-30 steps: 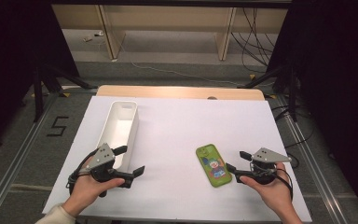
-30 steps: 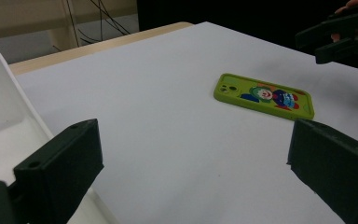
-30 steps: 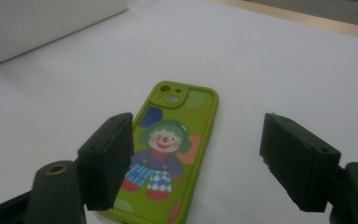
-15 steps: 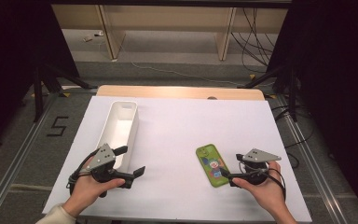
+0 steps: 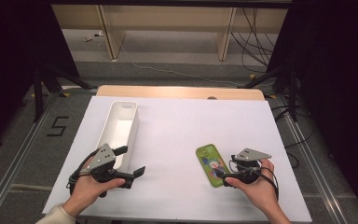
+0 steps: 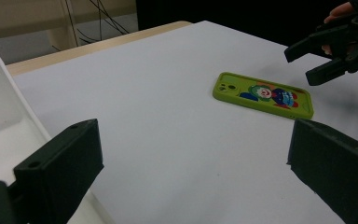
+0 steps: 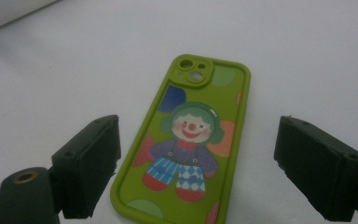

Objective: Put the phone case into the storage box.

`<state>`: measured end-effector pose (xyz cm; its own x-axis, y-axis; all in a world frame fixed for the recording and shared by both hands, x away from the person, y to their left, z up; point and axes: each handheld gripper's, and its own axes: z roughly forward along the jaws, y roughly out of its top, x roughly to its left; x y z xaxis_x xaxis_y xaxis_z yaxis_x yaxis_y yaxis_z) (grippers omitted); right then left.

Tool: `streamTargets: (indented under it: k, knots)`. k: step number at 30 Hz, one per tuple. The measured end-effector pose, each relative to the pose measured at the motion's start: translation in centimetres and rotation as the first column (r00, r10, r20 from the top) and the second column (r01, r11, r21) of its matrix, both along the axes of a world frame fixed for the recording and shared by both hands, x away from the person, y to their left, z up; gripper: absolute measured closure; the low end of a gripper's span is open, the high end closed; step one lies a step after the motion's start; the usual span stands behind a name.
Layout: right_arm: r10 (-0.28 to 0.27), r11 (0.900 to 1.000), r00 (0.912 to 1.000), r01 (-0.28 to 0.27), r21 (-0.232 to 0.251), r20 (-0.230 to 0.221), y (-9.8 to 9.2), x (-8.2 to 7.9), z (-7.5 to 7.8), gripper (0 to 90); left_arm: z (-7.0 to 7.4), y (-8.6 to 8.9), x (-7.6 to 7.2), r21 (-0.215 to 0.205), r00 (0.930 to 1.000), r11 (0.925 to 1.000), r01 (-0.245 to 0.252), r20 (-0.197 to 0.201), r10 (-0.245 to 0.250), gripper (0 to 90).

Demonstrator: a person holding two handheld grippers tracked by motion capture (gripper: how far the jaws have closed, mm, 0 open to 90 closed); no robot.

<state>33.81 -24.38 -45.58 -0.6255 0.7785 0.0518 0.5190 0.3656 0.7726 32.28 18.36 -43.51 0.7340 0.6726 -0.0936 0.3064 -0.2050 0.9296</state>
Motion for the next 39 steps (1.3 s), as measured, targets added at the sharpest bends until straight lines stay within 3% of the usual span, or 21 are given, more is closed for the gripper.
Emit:
streamTargets:
  k: [39]
  knots:
    - [-0.024, 0.998, 0.9980, 0.021, -0.051, -0.059, 2.0, 1.6, -1.1, 14.5, -0.1, -0.1, 0.0, 0.001, 1.0000, 1.0000, 0.004, -0.004, -0.004, 2.5]
